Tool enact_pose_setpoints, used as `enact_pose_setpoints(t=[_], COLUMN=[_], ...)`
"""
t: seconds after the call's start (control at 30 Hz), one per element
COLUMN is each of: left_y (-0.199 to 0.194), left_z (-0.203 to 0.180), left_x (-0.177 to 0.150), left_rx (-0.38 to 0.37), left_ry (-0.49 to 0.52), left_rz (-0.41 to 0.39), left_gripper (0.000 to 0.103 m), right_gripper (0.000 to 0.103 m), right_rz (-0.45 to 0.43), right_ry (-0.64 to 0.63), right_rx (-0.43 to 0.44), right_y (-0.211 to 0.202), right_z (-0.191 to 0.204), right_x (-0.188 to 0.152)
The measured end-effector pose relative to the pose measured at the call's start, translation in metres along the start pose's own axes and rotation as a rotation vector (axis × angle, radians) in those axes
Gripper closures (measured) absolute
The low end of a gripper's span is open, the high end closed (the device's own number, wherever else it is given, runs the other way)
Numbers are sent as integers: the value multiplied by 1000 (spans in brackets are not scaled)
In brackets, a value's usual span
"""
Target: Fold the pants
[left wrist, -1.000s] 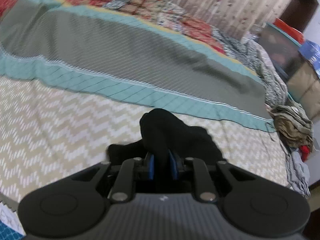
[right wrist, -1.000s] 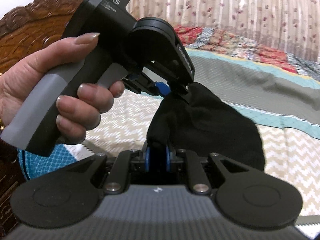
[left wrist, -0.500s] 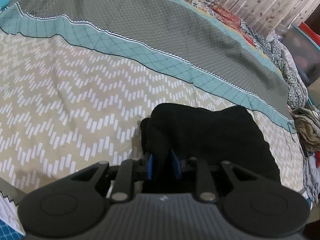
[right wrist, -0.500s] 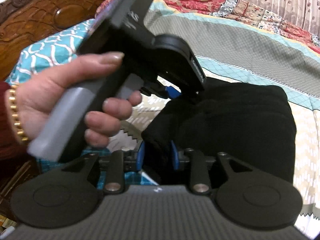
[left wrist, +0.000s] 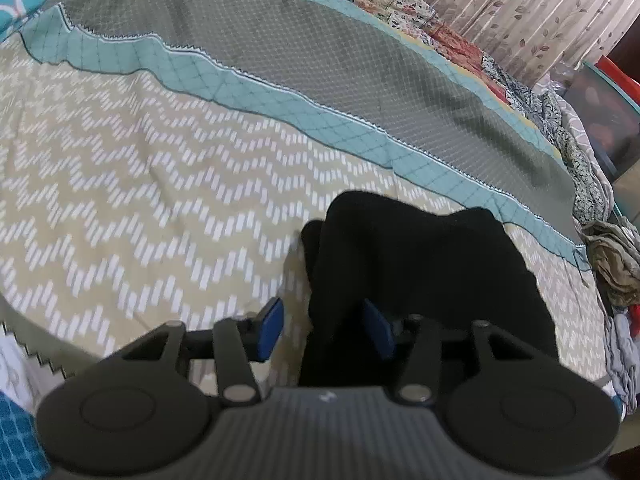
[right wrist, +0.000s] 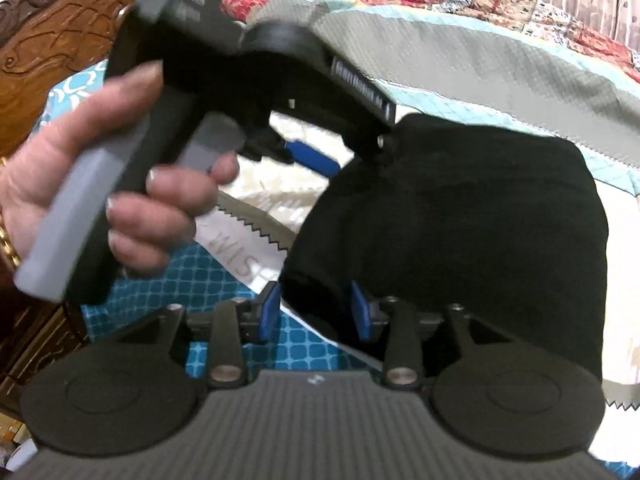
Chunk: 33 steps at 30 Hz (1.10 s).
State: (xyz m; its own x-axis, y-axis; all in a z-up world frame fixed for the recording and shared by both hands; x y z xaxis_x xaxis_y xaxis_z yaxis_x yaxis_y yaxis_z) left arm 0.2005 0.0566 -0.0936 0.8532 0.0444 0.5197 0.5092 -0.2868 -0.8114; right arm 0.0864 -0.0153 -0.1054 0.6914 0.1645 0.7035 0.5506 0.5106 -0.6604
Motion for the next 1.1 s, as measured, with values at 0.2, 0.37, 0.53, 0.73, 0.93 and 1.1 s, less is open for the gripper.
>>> enact_pose_setpoints(t=[0.2, 0.37, 0.53, 0.73, 0.93, 1.1], left_y=[-9, -17, -20, -23, -15, -6], left_z=[7, 13, 11, 7, 7, 5], left_x=[-6, -9, -11, -11, -14, -15], left_rx=[-41, -94, -137, -198, -231, -263], left_ry=[-43, -79, -72, -104, -108, -121], left_rz=[-1, -14, -27, -45, -4, 34], left_gripper=[44, 27, 18, 6, 4, 3], right_gripper=[61, 52, 33, 15, 15, 15], right_rz=[-110, -219, -318, -368, -334, -314], right_ry=[28, 148, 346, 651, 877, 916], right_rx=[14, -49, -78, 29, 125, 158], right_y=[-41, -85, -119, -122, -95, -95], right_z=[-7, -46, -96, -136, -159, -165], right_x=[9, 9, 5, -7, -22, -25])
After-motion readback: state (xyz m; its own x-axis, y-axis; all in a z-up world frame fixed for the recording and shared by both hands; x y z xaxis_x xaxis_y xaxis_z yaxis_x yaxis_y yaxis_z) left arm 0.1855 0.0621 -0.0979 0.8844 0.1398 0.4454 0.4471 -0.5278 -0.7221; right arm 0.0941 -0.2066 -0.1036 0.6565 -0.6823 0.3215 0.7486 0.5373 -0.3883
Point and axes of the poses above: each gripper's, at about its wrist camera, not at the fingertips, and y roughly the way its jaws point, z to its left, x to its top, the point moved 9 cm from there along y, roughly the way its jaws point, and after that the axes turned 9 degrees about x, right-handed, at the moved point
